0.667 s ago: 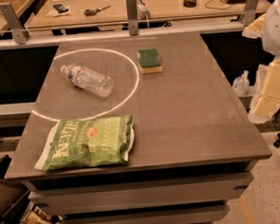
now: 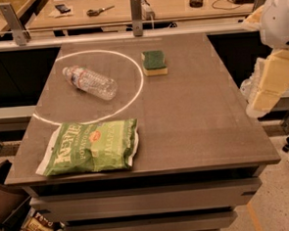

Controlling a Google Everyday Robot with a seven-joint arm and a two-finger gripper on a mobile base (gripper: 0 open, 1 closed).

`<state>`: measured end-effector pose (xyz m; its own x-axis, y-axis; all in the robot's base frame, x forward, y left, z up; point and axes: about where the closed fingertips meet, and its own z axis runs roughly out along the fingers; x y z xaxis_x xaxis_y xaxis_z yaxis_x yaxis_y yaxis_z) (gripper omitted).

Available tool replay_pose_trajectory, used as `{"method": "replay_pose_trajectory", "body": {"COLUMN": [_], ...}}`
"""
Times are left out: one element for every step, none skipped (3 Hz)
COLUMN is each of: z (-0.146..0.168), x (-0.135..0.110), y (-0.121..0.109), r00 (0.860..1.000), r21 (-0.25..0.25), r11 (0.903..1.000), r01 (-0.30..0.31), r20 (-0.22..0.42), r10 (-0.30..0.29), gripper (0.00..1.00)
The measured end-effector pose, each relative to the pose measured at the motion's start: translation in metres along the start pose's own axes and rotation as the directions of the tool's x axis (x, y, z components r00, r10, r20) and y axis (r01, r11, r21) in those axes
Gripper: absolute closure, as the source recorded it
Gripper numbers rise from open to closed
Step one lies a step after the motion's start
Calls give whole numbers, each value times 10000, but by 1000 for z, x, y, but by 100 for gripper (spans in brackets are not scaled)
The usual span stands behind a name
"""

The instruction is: Place water bottle upright

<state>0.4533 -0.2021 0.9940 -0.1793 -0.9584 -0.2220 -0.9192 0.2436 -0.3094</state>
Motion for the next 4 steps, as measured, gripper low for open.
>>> {"method": "replay_pose_trajectory", "body": {"z": [2, 9, 19, 37], "x": [-29, -60, -92, -124], "y": [-16, -36, -55, -75], "r00": [9992, 9969, 9815, 9484], "r21": [130, -218, -809, -1197], "r11": [9997, 9995, 9860, 9544], "r01": [217, -207, -1458, -2734], "r20": [327, 756, 1133, 1318], "r10": [-221, 222, 1544, 2883], "gripper": [0, 0, 0, 0]}}
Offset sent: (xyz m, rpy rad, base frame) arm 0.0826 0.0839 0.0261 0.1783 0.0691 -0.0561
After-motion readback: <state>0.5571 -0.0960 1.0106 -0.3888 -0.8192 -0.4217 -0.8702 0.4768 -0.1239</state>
